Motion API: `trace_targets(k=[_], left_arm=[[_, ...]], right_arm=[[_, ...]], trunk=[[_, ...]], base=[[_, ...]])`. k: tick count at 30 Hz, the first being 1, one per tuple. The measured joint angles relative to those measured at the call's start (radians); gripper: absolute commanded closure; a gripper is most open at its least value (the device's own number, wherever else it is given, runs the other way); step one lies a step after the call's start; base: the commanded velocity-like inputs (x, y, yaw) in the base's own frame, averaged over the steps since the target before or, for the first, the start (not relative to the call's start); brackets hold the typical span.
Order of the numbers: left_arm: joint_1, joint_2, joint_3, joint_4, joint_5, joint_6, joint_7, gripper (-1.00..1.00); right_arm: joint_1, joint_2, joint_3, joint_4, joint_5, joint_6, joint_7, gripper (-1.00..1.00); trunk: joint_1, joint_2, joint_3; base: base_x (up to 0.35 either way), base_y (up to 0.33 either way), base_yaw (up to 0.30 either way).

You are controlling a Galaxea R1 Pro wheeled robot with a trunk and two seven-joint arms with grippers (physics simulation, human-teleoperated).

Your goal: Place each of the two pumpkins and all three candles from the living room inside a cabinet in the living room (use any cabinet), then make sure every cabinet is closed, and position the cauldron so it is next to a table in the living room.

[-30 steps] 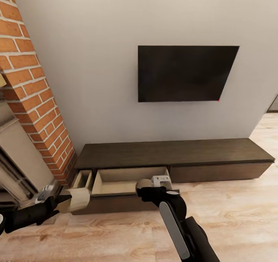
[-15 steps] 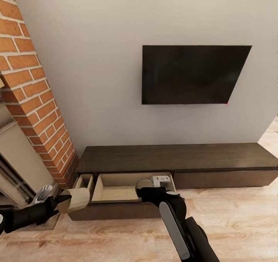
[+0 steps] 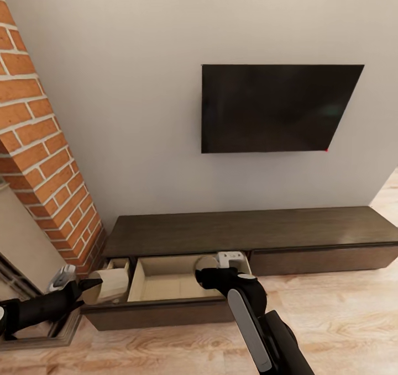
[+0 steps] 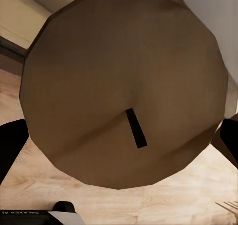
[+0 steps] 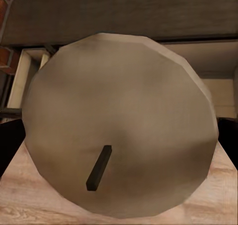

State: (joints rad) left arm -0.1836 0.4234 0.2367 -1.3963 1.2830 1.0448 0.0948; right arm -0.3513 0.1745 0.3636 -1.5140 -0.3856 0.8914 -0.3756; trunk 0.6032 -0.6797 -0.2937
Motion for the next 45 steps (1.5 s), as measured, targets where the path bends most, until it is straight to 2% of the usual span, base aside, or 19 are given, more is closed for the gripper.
trace_targets(k=[13, 21, 23, 25, 27, 29, 30, 31, 32, 33, 35, 37, 38, 39, 40, 41, 42, 43, 45], left_arm=[[0.000, 0.000, 0.001, 0.005, 0.002, 0.000, 0.000, 1.00], [0.000, -0.002, -0.007, 0.006, -0.013, -0.009, 0.014, 1.00], [0.000, -0.003, -0.011, 0.006, -0.024, -0.033, 0.034, 1.00], [0.000, -0.018, -0.021, 0.004, -0.048, -0.082, 0.097, 1.00], [-0.004, -0.068, -0.066, 0.003, -0.052, -0.133, 0.195, 1.00], [-0.030, -0.156, -0.151, 0.002, -0.106, -0.190, 0.356, 1.00], [-0.040, -0.184, -0.175, 0.001, -0.113, -0.209, 0.403, 1.00], [-0.053, -0.219, -0.202, 0.000, -0.175, -0.213, 0.452, 1.00], [-0.067, -0.248, -0.220, -0.002, -0.199, -0.225, 0.481, 1.00], [-0.080, -0.266, -0.230, -0.002, -0.211, -0.231, 0.493, 1.00], [-0.103, -0.300, -0.257, -0.003, -0.261, -0.230, 0.507, 1.00], [-0.126, -0.333, -0.294, -0.001, -0.328, -0.232, 0.513, 1.00], [-0.142, -0.361, -0.321, 0.001, -0.407, -0.231, 0.517, 1.00], [-0.149, -0.384, -0.336, 0.002, -0.448, -0.238, 0.516, 1.00], [-0.155, -0.421, -0.348, 0.004, -0.553, -0.234, 0.518, 1.00], [-0.157, -0.447, -0.353, 0.006, -0.602, -0.240, 0.518, 1.00], [-0.158, -0.460, -0.355, 0.008, -0.631, -0.241, 0.518, 1.00], [-0.160, -0.491, -0.357, 0.023, -0.720, -0.248, 0.518, 1.00], [-0.161, -0.517, -0.360, 0.052, -0.787, -0.298, 0.516, 1.00]], right_arm=[[0.000, 0.000, 0.004, 0.002, 0.000, 0.000, 0.000, 1.00], [0.000, 0.000, 0.062, 0.021, -0.004, 0.000, -0.003, 1.00], [-0.001, 0.000, 0.073, 0.054, 0.000, 0.001, -0.006, 1.00], [-0.003, 0.000, 0.080, 0.085, 0.004, -0.009, -0.007, 1.00], [-0.004, 0.000, 0.082, 0.096, 0.008, -0.030, -0.009, 1.00], [-0.004, 0.000, 0.083, 0.103, 0.012, -0.040, -0.009, 1.00], [-0.004, 0.000, 0.083, 0.104, 0.014, -0.041, -0.009, 1.00], [-0.004, 0.000, 0.083, 0.104, 0.015, -0.043, -0.009, 1.00], [-0.003, 0.000, 0.083, 0.105, 0.016, -0.044, -0.009, 1.00], [-0.004, 0.000, 0.083, 0.105, 0.017, -0.044, -0.009, 1.00], [-0.003, 0.000, 0.083, 0.106, 0.018, -0.046, -0.009, 1.00], [-0.003, 0.000, 0.083, 0.105, 0.019, -0.054, -0.009, 1.00], [-0.003, 0.000, 0.083, 0.105, 0.019, -0.059, -0.009, 1.00], [-0.003, 0.000, 0.083, 0.105, 0.020, -0.062, -0.009, 1.00], [-0.003, 0.000, 0.084, 0.106, 0.020, -0.064, -0.009, 1.00], [-0.003, 0.000, 0.084, 0.106, 0.020, -0.065, -0.009, 1.00], [-0.003, 0.000, 0.084, 0.106, 0.020, -0.065, -0.009, 1.00], [-0.003, 0.000, 0.084, 0.106, 0.020, -0.066, -0.009, 1.00], [-0.003, 0.000, 0.084, 0.106, 0.020, -0.067, -0.009, 1.00]], trunk=[[0.000, 0.000, 0.000], [0.000, 0.000, 0.000], [0.000, 0.000, 0.000], [0.000, 0.000, 0.000], [0.000, 0.000, 0.000], [0.000, 0.000, 0.000], [0.000, 0.000, 0.000], [0.000, 0.000, 0.000], [0.000, 0.000, 0.000], [0.000, 0.000, 0.000], [0.000, 0.000, 0.000], [0.000, 0.000, 0.000], [0.000, 0.000, 0.000], [0.000, 0.000, 0.000], [0.000, 0.000, 0.000], [0.000, 0.000, 0.000], [0.000, 0.000, 0.000], [0.000, 0.000, 0.000], [0.000, 0.000, 0.000]], base=[[0.202, 0.011, 0.000], [0.024, 0.000, 0.000], [0.002, 0.000, 0.000], [0.000, 0.000, 0.000], [0.000, 0.000, 0.000], [0.000, 0.000, 0.000], [0.000, 0.000, 0.000], [0.000, 0.000, 0.000], [0.000, 0.000, 0.000], [0.000, 0.000, 0.000], [0.000, 0.000, 0.000], [0.000, 0.000, 0.000], [0.000, 0.000, 0.000], [0.000, 0.000, 0.000], [0.000, 0.000, 0.000], [0.000, 0.000, 0.000], [0.000, 0.000, 0.000], [0.000, 0.000, 0.000], [0.000, 0.000, 0.000]])
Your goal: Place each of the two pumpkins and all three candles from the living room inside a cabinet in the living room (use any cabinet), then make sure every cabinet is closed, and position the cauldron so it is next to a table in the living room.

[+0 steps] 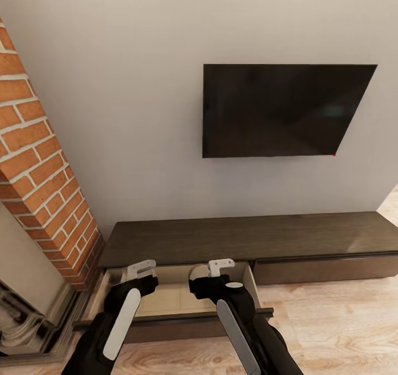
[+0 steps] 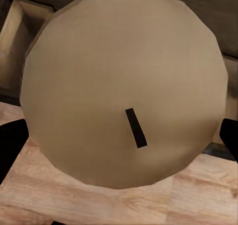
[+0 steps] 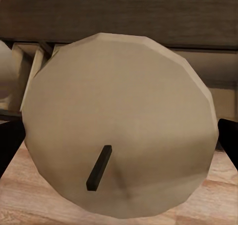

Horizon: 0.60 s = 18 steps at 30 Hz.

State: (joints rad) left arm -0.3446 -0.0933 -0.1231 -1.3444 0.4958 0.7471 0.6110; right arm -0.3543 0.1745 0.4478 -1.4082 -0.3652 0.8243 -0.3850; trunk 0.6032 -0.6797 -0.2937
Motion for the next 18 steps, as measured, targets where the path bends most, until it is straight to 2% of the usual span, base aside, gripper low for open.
trace_targets(k=[3, 7, 13, 15, 18], left_arm=[[0.000, -0.006, -0.003, 0.013, -0.028, -0.034, -0.011, 1.00], [-0.001, -0.004, -0.003, 0.014, -0.034, -0.041, -0.014, 1.00], [-0.001, -0.002, 0.000, 0.014, -0.032, -0.041, -0.020, 1.00], [-0.001, -0.001, 0.001, 0.014, -0.030, -0.041, -0.039, 1.00], [-0.001, 0.003, 0.001, 0.014, -0.029, -0.040, -0.108, 1.00]], right_arm=[[0.000, 0.000, 0.000, 0.001, 0.000, 0.000, 0.000, 1.00], [0.000, 0.000, 0.000, 0.002, 0.001, 0.000, 0.000, 1.00], [0.000, 0.000, -0.001, 0.002, 0.000, -0.028, 0.000, 1.00], [0.000, 0.000, -0.001, 0.002, -0.002, -0.040, 0.000, 1.00], [0.000, 0.000, 0.000, 0.003, -0.004, -0.046, 0.000, 1.00]], trunk=[[0.000, 0.000, 0.000], [0.000, 0.000, 0.000], [0.000, 0.000, 0.000], [0.000, 0.000, 0.000], [0.000, 0.000, 0.000]], base=[[0.000, 0.000, 0.000], [0.009, 0.035, 0.000], [0.068, 0.235, 0.000], [0.094, 0.204, 0.000], [0.038, 0.075, 0.000]])
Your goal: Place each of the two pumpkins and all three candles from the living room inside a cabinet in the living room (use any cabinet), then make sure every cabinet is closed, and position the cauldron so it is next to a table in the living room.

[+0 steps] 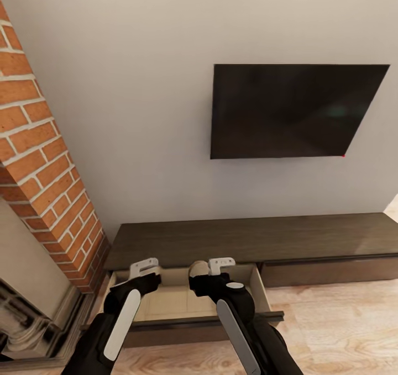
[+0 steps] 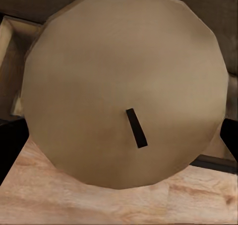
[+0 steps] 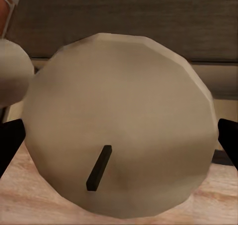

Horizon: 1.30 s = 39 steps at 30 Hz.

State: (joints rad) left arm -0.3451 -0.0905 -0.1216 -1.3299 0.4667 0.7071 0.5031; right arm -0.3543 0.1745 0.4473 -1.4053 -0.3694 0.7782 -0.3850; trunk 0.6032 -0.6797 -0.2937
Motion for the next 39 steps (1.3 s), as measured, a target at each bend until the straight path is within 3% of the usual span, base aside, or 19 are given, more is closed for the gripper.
trace_targets(k=[5, 16, 23, 28, 34, 39], left_arm=[[0.001, 0.004, 0.000, 0.000, -0.008, 0.005, -0.074, 1.00], [0.000, 0.005, -0.002, 0.004, -0.007, 0.018, -0.090, 1.00], [0.000, 0.000, 0.000, 0.014, -0.006, 0.169, -0.082, 1.00], [0.000, -0.002, 0.002, 0.025, -0.004, 0.268, -0.078, 1.00], [0.000, -0.003, 0.003, 0.030, -0.007, 0.292, -0.077, 1.00], [0.000, 0.000, 0.004, 0.031, -0.009, 0.289, -0.078, 1.00]], right_arm=[[0.000, 0.000, 0.001, 0.002, 0.000, -0.002, 0.000, 1.00], [0.000, 0.000, 0.001, 0.011, 0.000, -0.003, -0.001, 1.00], [-0.006, 0.000, -0.002, 0.033, -0.007, 0.013, -0.017, 1.00], [-0.036, 0.000, -0.004, 0.099, -0.021, 0.017, -0.131, 1.00], [-0.068, 0.000, -0.008, 0.156, -0.084, 0.034, -0.167, 1.00], [-0.075, 0.000, -0.009, 0.176, -0.094, 0.046, -0.170, 1.00]], trunk=[[0.000, 0.000, 0.000], [0.000, 0.000, 0.000], [0.000, 0.000, 0.000], [0.000, 0.000, 0.000], [0.000, 0.000, 0.000], [0.000, 0.000, 0.000]], base=[[0.112, 0.056, 0.000], [0.093, 0.036, 0.000], [0.001, 0.000, 0.000], [0.000, 0.000, 0.000], [0.000, 0.000, 0.000], [0.000, 0.000, 0.000]])
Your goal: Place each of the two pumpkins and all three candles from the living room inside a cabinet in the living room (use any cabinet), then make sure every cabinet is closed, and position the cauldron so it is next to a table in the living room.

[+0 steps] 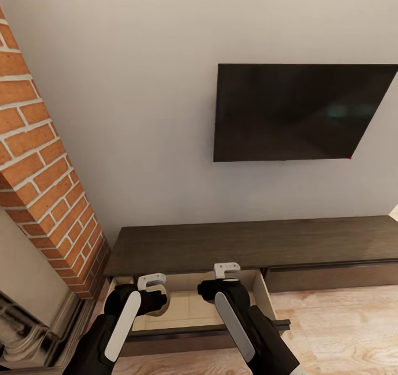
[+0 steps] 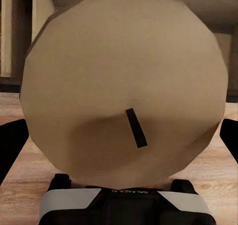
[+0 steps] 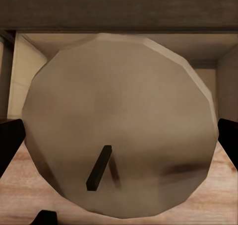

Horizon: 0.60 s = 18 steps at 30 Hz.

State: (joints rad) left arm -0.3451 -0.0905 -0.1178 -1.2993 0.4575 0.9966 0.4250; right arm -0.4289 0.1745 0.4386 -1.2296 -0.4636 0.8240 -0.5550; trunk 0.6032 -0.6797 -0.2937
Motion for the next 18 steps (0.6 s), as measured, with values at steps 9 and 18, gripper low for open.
trace_targets(k=[9, 18], left_arm=[[0.000, 0.000, 0.001, 0.000, -0.001, -0.003, 0.001, 1.00], [0.000, -0.001, 0.001, 0.000, 0.001, -0.003, 0.001, 1.00]], right_arm=[[-0.001, 0.000, 0.000, 0.004, -0.003, 0.001, 0.000, 1.00], [-0.001, 0.000, 0.000, 0.004, -0.004, 0.001, 0.000, 1.00]], trunk=[[0.000, 0.000, 0.000], [0.000, 0.000, 0.000]], base=[[0.000, 0.000, 0.000], [0.029, 0.000, 0.000]])
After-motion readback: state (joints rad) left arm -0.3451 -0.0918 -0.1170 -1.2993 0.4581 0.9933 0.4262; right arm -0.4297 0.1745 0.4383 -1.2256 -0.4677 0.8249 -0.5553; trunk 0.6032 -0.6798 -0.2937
